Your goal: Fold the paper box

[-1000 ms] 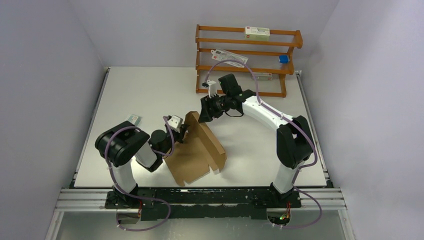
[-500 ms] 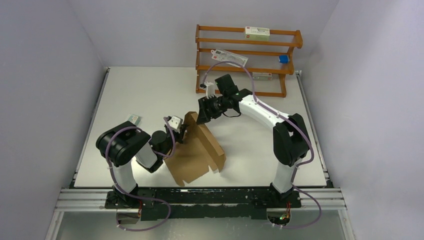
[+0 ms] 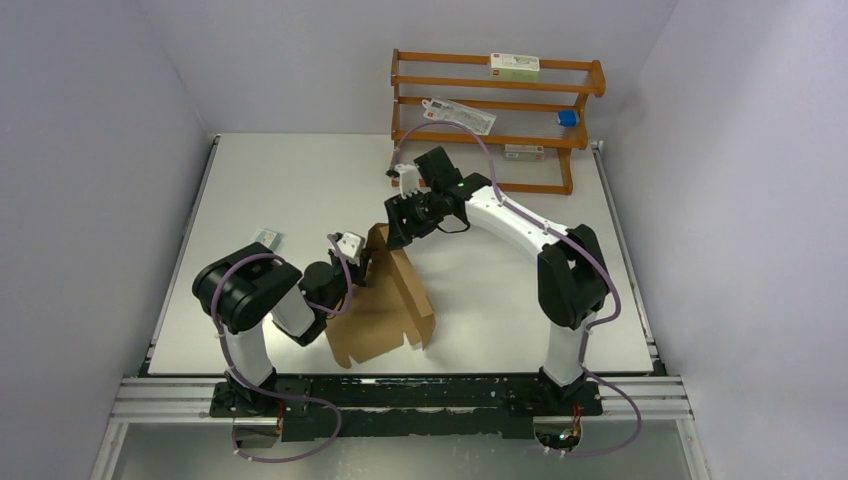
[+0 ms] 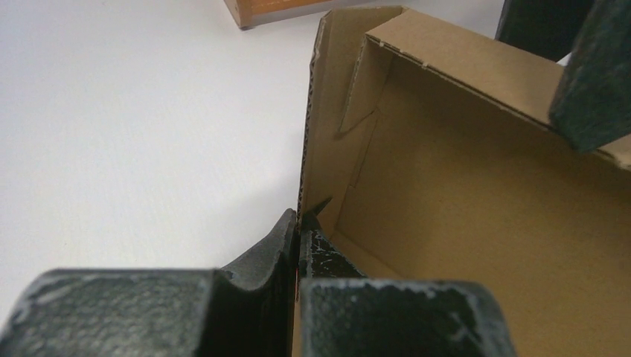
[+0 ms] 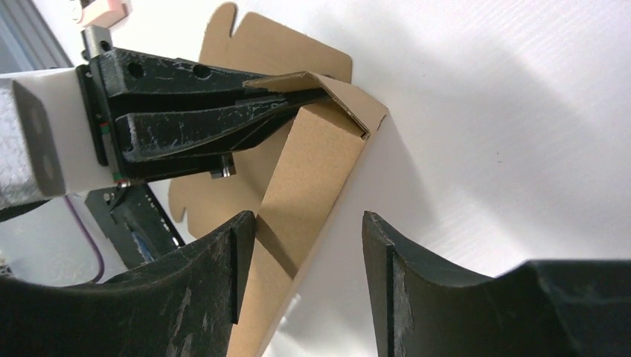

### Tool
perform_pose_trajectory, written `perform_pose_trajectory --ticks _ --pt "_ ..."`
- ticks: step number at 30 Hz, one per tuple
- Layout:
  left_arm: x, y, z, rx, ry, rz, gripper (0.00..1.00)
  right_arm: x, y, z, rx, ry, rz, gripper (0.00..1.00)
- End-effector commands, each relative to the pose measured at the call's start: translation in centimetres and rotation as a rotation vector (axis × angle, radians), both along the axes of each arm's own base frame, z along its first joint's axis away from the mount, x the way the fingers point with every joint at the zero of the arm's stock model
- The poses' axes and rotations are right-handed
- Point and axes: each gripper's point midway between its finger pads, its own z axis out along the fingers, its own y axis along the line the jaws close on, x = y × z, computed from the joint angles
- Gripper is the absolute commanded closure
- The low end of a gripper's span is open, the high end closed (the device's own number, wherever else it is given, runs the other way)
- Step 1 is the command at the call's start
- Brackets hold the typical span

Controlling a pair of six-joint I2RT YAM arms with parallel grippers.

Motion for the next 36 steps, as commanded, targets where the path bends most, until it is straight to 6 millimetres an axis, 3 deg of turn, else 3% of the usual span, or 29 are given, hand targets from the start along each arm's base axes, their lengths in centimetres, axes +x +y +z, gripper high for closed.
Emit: perform_pose_trajectory --ticks 1,13,19,22,28,36 --pt "0.0 -0.4 2.2 -0.055 -0.065 0.009 0.95 0.3 -0.7 -2.4 -0.160 -0.026 -0.022 0.42" --pt "0.0 -0.7 2.4 -0.062 -0.028 0.098 0.95 1.3 -1.6 -3.7 -0.375 -0.146 -0.057 0.55" --pt "-0.4 -0.2 2.4 -0.085 -0.033 0.136 0.95 0.8 -1.0 -3.4 -0.360 -0.156 -0.043 0.58" --pt "-0.2 0.3 1.7 -0.071 -0.020 0.166 0.95 0.5 -1.1 -2.3 -0.343 -0.184 -0.005 0.51" --pt "-0.1 0.6 1.4 -0.069 -0.021 0.188 0.95 0.7 -1.8 1.6 -0.293 -0.312 -0.005 0.45" --pt "0.3 0.9 1.6 -0.043 -0.026 0.205 0.95 1.8 -4.7 2.1 -0.393 -0.514 -0.031 0.46"
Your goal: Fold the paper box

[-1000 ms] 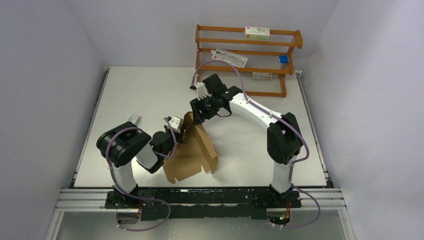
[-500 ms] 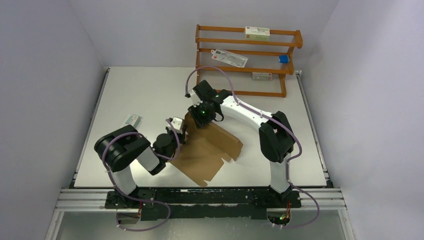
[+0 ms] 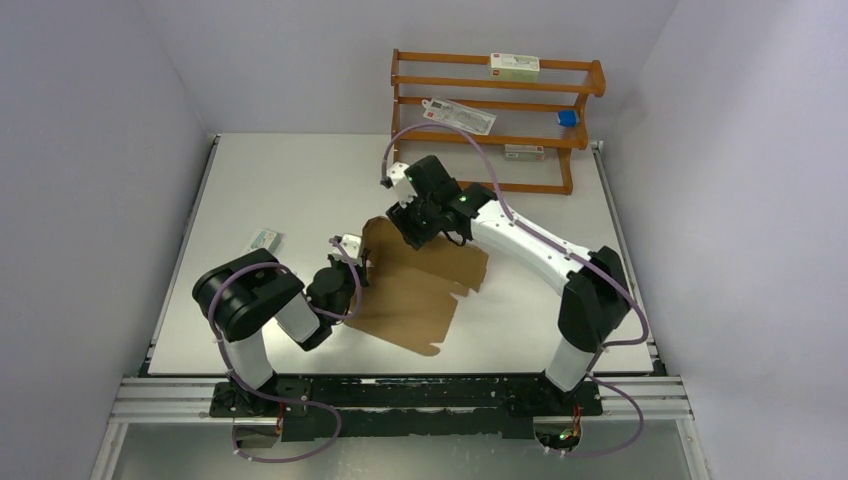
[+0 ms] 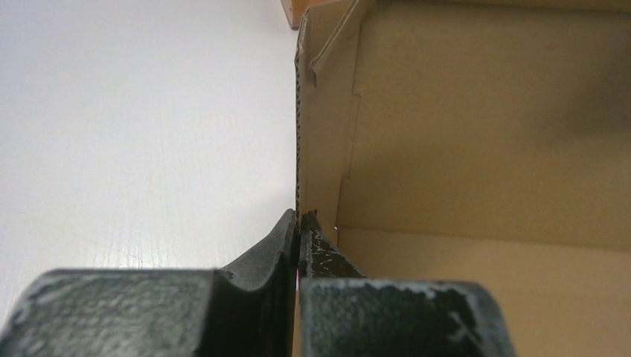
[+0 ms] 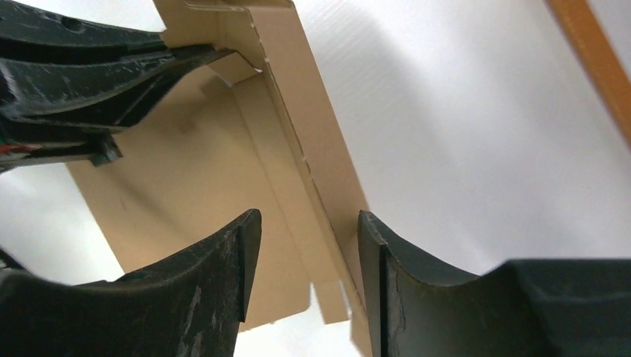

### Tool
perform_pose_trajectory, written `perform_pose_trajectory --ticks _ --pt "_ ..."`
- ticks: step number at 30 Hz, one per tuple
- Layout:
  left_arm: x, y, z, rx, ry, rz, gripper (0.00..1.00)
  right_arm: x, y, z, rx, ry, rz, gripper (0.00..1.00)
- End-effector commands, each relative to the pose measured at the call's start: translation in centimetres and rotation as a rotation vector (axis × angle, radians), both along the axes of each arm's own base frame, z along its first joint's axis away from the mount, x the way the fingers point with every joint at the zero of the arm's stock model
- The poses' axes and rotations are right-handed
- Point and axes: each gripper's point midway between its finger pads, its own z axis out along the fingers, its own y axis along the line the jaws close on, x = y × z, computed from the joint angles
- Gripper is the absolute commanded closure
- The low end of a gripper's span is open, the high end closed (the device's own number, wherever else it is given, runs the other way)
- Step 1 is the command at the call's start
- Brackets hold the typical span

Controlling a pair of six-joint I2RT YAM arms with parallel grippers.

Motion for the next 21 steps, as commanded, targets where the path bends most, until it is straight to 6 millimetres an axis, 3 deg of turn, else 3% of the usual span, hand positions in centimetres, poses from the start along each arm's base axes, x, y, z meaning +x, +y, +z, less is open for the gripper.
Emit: perform_pose_trajectory --ticks 1,6,12,16,21 --pt "0.4 0.0 1.3 -0.023 -0.033 0.023 0.95 1.0 -1.4 -0.1 -0.085 -0.160 0.013 0.47" --pt "0.4 -0.1 1.8 -0.019 -0.052 0.010 0.95 1.3 -2.4 -0.8 -0.162 -0.273 0.048 0.52" --pt "0.4 -0.7 2.1 -0.023 -0.063 -0.021 0.95 1.7 -3.7 -1.4 -0.261 -0.414 0.062 0.66" --pt "0.4 -1.1 2.3 -0.028 -0.071 -0.038 0.95 1.1 -4.0 -1.9 -0.360 -0.515 0.101 0.82" --pt "1.5 -1.6 3.1 -0.068 -0.076 -0.058 0.95 0.5 -3.8 -0.9 -0.449 -0.692 0.145 1.00"
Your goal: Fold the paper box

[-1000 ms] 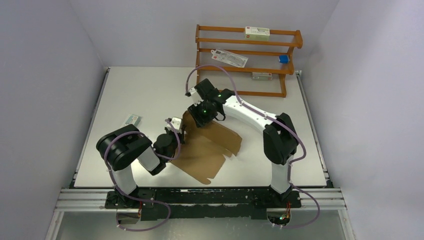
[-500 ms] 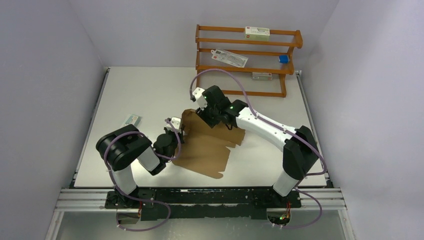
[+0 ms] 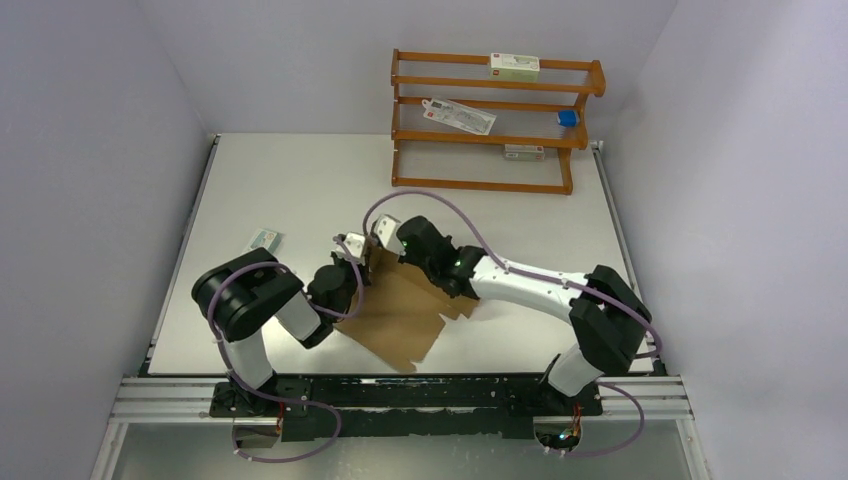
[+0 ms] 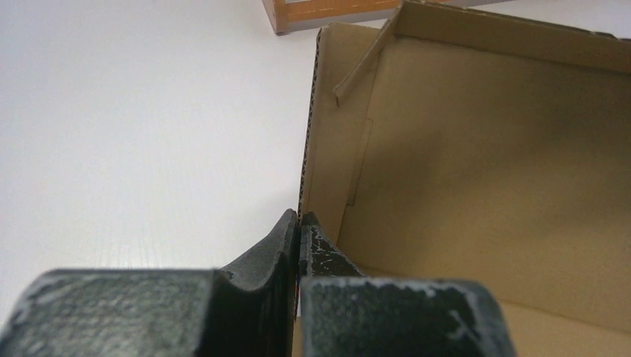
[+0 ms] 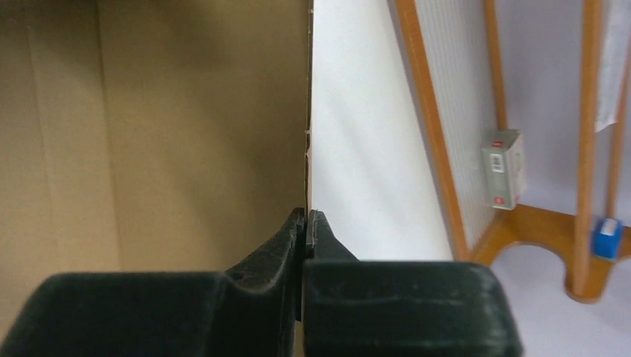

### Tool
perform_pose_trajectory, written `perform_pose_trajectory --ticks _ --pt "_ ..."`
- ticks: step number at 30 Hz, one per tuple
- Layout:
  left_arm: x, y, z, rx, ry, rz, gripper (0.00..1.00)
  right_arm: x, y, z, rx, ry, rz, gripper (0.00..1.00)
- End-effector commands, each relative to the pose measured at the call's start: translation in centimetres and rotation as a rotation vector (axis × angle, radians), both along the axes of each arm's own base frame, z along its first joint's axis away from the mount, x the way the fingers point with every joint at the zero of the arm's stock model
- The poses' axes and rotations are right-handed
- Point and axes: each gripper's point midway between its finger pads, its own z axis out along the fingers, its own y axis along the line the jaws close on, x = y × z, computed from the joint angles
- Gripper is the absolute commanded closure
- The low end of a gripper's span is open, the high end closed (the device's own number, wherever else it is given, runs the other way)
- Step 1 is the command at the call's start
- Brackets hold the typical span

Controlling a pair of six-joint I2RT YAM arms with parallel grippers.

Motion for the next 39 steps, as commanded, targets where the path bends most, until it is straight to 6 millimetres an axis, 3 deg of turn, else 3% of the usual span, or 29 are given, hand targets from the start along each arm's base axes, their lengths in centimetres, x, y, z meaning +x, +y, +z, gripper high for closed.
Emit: perform_pose_trajectory --ticks 1,9,16,22,28,33,36,39 --pt "1.7 -1.1 3.0 -0.110 -0.064 -0.035 0.95 0.4 0.0 2.4 -0.074 -0.211 0.036 1.00" --pt "2.8 -2.3 5.9 -0.185 -0.171 -0.123 0.95 1.3 0.2 4.6 -0.274 -0.449 0.120 1.00" --pt "1.5 -2.6 5.7 -0.216 -0.219 -0.182 0.95 2.4 1.3 5.9 -0.369 -0.617 0.183 1.00" --pt "0.0 -4.0 4.6 -0.232 -0.150 -0.280 0.90 2.0 1.1 4.1 -0.376 -0.619 0.204 1.00" --pt "-2.5 -5.0 4.6 -0.390 -0.049 -0.370 0.79 1.1 0.3 3.3 -0.348 -0.626 0.209 1.00" --pt "-3.4 -3.8 5.3 -0.369 -0.041 -0.357 0.73 -0.2 -0.2 2.1 -0.334 -0.637 0.240 1.00" --pt "-2.9 -2.5 6.7 -0.355 -0.055 -0.321 0.62 -0.7 -0.6 1.6 -0.348 -0.663 0.259 1.00" --pt "-2.1 -0.5 8.0 -0.356 -0.060 -0.313 0.59 -0.9 -1.0 1.8 -0.361 -0.690 0.261 1.00"
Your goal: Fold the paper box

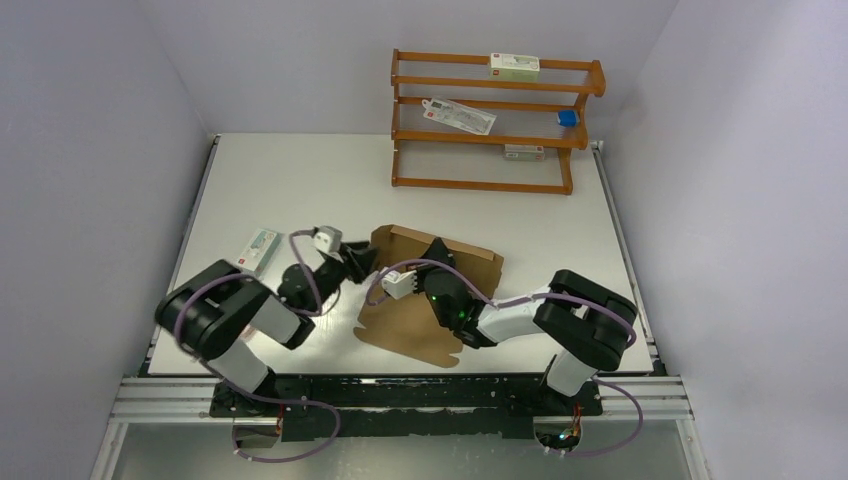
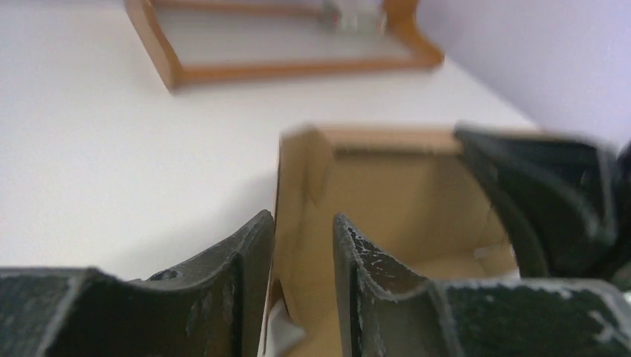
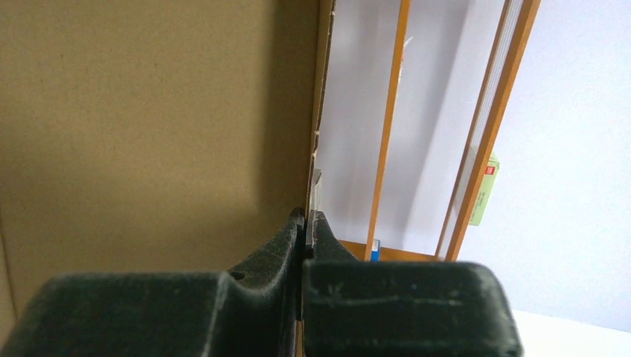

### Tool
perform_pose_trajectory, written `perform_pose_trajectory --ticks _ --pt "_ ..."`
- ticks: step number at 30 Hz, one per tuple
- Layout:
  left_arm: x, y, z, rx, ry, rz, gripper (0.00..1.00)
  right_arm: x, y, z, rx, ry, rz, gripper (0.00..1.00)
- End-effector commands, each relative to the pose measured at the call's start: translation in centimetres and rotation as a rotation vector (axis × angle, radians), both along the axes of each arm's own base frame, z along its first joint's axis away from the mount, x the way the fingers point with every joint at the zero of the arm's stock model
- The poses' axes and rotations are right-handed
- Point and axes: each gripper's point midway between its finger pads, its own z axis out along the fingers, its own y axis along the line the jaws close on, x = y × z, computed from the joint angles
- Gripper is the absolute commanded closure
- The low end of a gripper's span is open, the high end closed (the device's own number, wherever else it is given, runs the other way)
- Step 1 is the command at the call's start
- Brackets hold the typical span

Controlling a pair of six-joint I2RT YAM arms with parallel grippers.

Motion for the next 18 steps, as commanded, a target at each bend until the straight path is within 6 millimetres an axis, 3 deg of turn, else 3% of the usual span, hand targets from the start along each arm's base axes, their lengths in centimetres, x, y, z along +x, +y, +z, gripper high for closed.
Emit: perform_pose_trajectory --ticks 1,5,7,11,18 --pt "1.0 2.2 5.2 -0.094 -0.102 -0.011 0.57 -0.5 0.4 1.5 0.034 -0.072 0.041 1.00" --pt "2.2 4.5 7.1 -0.096 -0.100 -0.004 0.55 -0.6 0.5 1.8 0.042 -0.073 0.053 1.00" --pt "3.7 5.5 7.3 -0.075 -0.059 0.041 0.53 -0.7 0.6 1.9 0.040 -0.073 0.058 1.00" --pt "6.3 6.3 5.2 -0.031 0.085 0.047 0.53 -1.0 0.9 2.6 0.038 -0.104 0.078 1.00" --pt "6.5 3.3 1.1 -0.087 0.245 -0.149 0.55 -1.1 1.3 3.5 0.041 -0.123 0.097 1.00"
